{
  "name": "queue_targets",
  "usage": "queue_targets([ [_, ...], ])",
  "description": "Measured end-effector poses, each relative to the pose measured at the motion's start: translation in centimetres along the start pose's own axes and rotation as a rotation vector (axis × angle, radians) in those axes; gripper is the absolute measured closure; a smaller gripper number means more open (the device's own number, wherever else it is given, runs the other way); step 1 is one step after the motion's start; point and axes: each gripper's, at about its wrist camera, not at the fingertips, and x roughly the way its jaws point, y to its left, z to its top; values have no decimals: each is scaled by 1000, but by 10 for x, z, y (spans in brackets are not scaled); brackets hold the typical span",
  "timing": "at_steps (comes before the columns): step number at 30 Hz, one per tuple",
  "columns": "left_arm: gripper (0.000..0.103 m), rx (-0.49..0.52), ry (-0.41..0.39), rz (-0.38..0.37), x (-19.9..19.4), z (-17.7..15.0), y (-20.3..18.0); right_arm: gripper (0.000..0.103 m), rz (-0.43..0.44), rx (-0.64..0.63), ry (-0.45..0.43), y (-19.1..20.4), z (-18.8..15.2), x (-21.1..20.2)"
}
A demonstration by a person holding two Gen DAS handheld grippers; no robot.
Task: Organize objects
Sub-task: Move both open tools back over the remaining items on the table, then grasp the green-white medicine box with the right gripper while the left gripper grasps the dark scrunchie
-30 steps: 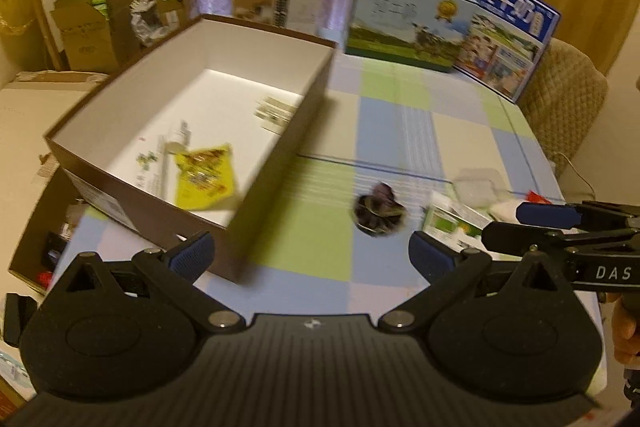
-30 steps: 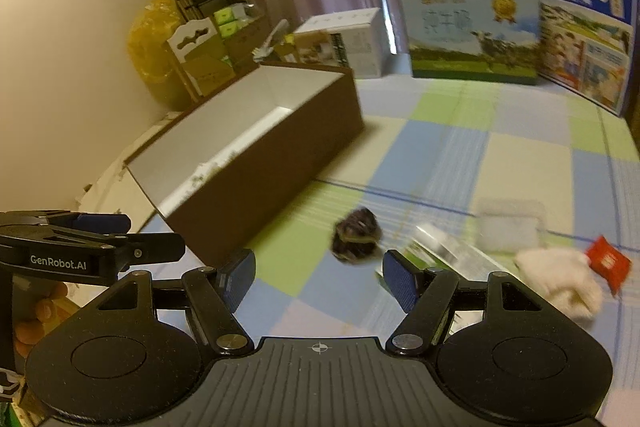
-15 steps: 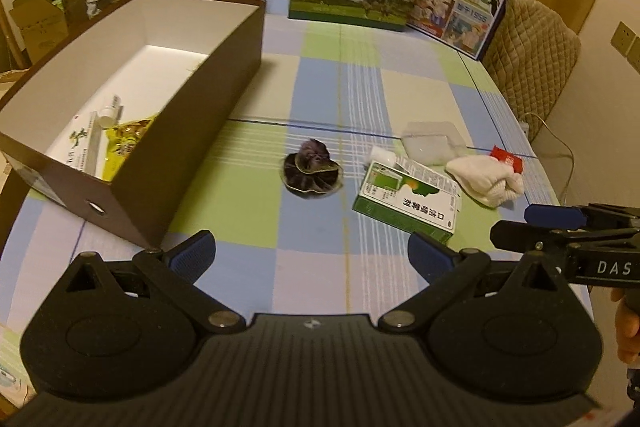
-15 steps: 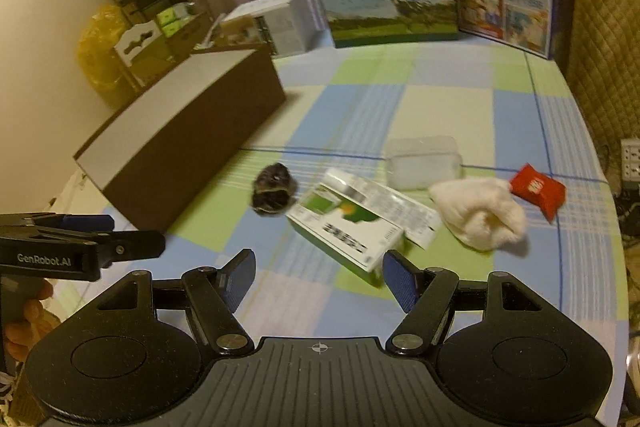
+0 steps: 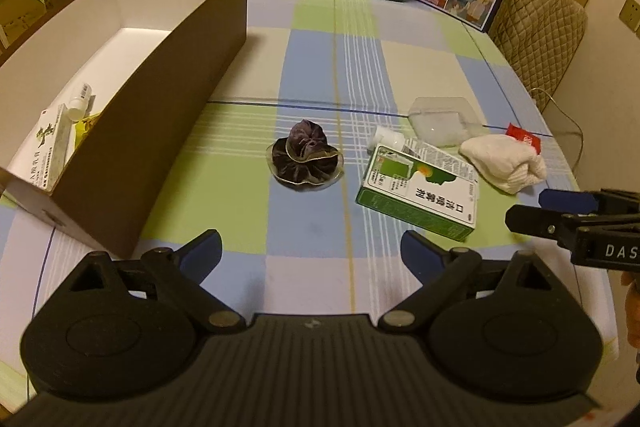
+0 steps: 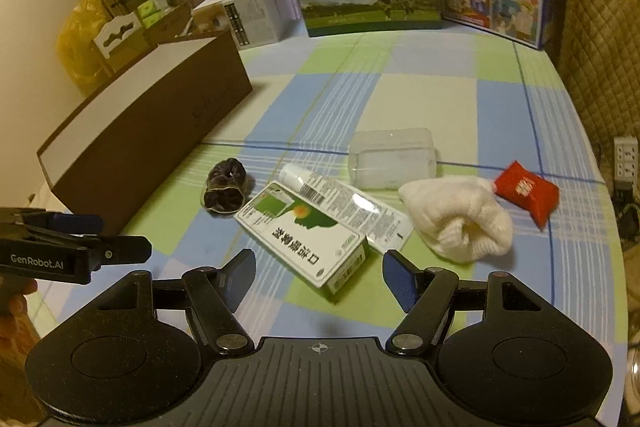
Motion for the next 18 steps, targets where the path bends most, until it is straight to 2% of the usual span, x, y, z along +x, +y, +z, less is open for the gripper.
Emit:
queue_targets([
  [11,9,16,43,13,31,9,6,35,65,-70,32,-9,24,59],
  [18,9,-2,73,22,41,7,15,36,107,-116,76,-6,20,84],
])
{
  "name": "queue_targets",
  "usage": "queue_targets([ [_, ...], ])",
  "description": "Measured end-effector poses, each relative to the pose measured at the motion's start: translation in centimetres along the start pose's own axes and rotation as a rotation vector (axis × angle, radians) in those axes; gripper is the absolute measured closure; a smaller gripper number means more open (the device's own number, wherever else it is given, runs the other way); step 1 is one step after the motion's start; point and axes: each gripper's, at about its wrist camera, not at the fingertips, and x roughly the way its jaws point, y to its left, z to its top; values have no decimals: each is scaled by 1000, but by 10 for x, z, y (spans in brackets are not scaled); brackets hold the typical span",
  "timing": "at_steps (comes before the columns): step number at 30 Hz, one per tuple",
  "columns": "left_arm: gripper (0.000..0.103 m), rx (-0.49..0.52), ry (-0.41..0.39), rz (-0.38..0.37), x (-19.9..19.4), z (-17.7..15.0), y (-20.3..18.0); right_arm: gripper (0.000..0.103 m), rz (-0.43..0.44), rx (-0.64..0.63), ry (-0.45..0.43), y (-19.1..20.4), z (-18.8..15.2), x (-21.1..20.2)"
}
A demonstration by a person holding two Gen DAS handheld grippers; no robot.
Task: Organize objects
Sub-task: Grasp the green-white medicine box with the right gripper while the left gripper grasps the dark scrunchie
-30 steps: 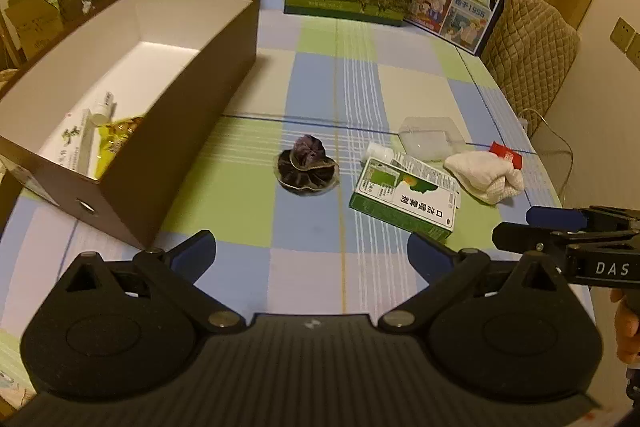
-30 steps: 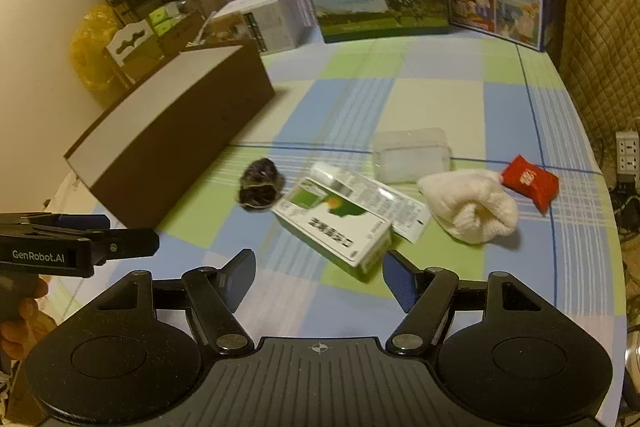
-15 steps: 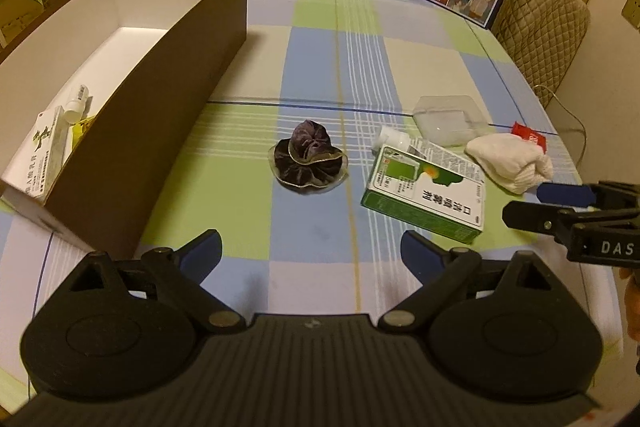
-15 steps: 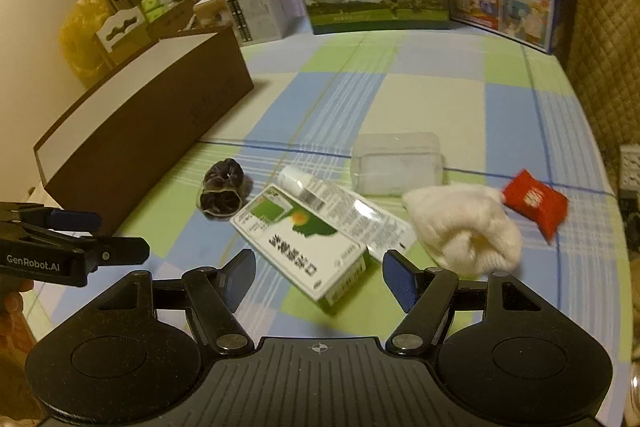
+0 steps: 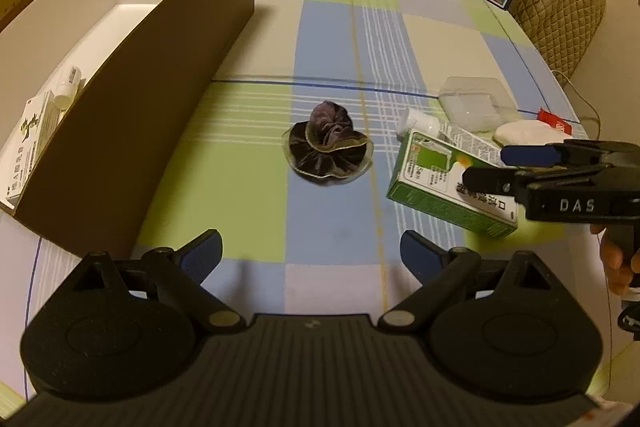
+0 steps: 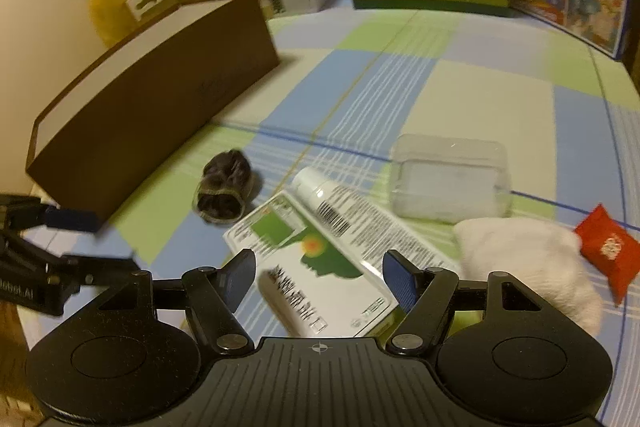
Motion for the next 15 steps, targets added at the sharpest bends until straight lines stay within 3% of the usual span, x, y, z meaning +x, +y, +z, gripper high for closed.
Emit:
queue_targets([
  [9,9,-22,25,4,5,-4,12,36,25,-81,68,28,-26,-7],
  [15,9,-16,35,4,9,-5,12,36,-53,-99,63,39,-21,-1],
])
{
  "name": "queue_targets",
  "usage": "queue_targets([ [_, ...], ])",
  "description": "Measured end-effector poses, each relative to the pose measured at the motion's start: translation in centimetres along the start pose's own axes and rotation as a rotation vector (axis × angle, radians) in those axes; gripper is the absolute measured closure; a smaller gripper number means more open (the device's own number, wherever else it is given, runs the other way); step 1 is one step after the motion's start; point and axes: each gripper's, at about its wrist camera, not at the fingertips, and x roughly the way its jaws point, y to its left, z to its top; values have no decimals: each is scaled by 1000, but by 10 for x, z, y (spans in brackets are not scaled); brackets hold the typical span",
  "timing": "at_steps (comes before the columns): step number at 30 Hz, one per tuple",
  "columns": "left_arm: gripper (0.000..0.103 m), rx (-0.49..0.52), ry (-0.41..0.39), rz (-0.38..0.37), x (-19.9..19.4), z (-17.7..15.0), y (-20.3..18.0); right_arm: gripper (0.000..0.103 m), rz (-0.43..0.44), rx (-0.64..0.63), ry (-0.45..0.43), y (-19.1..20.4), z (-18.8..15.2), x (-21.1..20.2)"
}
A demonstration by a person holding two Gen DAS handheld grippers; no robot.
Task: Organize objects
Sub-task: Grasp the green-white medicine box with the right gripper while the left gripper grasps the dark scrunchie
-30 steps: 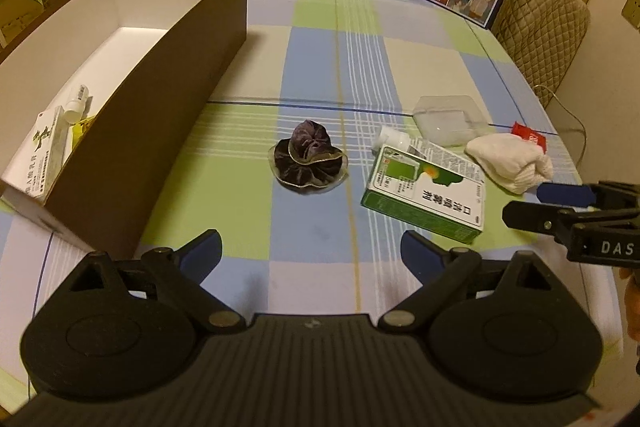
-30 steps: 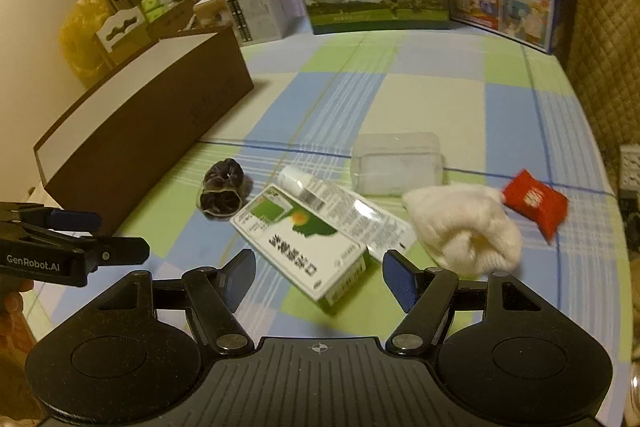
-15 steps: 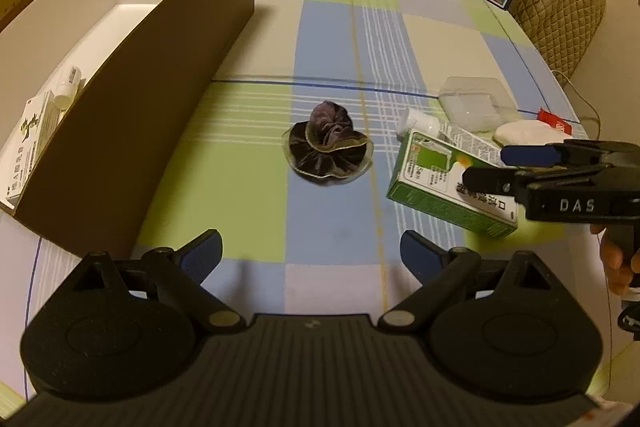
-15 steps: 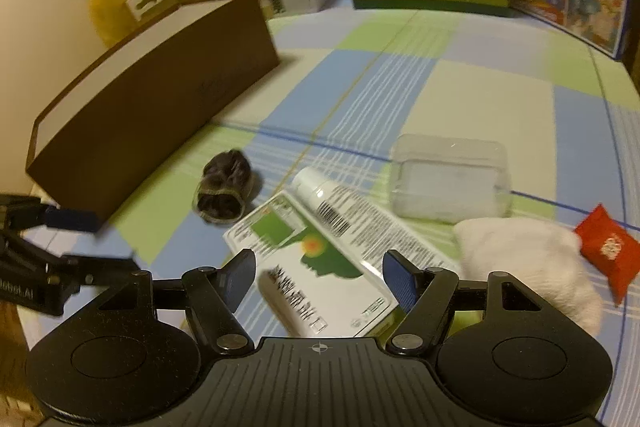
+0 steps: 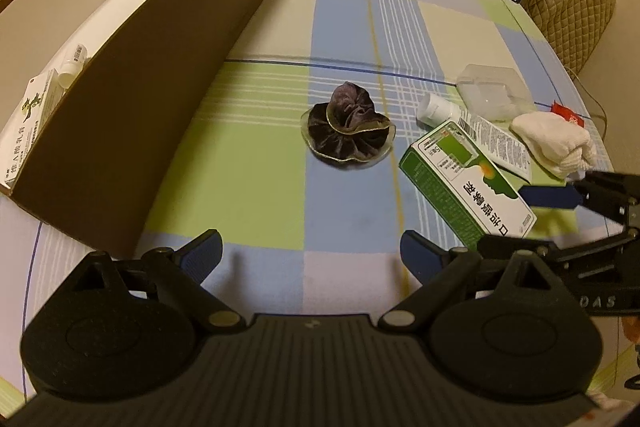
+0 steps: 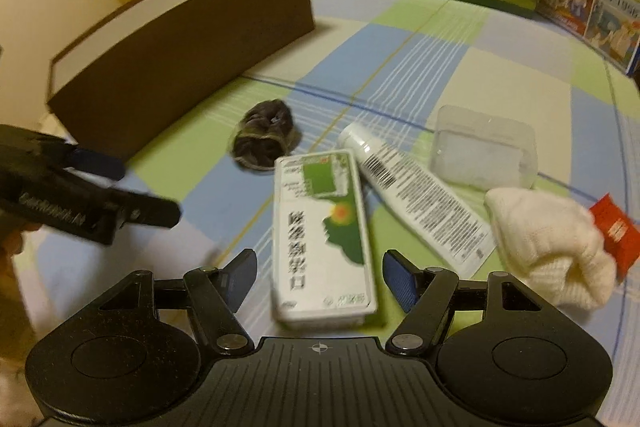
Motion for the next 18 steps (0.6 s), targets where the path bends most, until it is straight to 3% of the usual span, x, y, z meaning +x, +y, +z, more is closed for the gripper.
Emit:
queue_targets([
  [11,9,14,3,9,2,2,-1,37,-60,-52,32,12,17,33],
  [14,9,17,-1,15,1,3,0,50,-70,-66,42,14,17,37],
  [18,10,19,-3,16,2,4,0,50,-73,-76,30,14,16,34],
])
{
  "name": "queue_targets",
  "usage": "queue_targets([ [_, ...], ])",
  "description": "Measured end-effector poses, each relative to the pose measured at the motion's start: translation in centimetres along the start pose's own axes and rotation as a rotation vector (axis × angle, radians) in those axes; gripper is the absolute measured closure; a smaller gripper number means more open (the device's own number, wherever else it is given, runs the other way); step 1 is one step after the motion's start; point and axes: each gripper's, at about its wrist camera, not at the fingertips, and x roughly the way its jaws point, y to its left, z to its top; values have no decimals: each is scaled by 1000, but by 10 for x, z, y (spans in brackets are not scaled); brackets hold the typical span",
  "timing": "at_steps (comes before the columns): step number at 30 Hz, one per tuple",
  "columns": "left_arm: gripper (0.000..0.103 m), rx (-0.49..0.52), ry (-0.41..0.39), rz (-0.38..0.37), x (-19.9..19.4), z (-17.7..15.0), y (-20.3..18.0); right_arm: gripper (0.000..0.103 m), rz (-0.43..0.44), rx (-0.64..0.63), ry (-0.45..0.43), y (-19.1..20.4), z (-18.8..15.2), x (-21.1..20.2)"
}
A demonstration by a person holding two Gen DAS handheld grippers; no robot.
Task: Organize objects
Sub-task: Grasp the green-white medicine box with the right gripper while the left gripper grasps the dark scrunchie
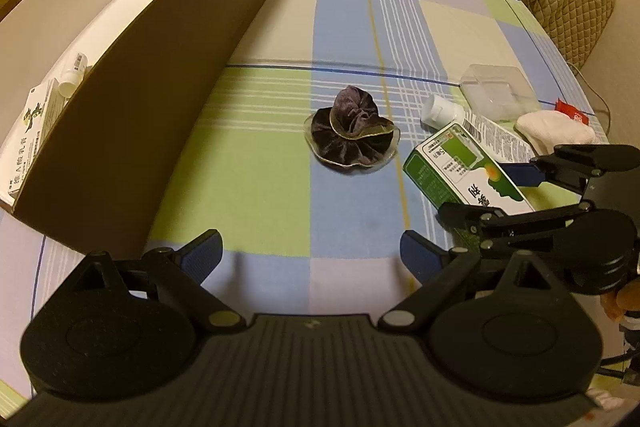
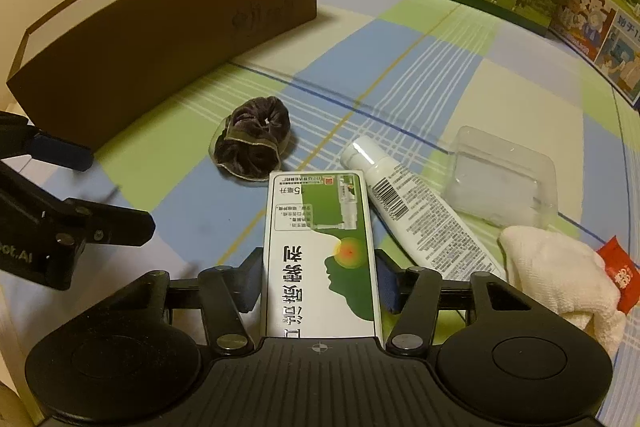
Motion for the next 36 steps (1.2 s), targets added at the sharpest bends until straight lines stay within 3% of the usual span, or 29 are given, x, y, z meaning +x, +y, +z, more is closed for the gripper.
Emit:
queue_targets([
  [9,9,33,-13,-16,6,14,-8,51,12,80,-98,-11,7,-42],
  [22,11,89,-62,-21,37,64,-27,51,-114,252,-151,-63,16,-68],
  [32,18,92,-5,12,73,79,-24,51,-141,322,-143,-81,10,-74],
  [34,22,93,-1,10,76,78,-25,51,-139,324,-140,-82,10,-73],
  [36,36,88,14,-3,79,79,-25,51,-137,328,-139,-81,10,-74],
])
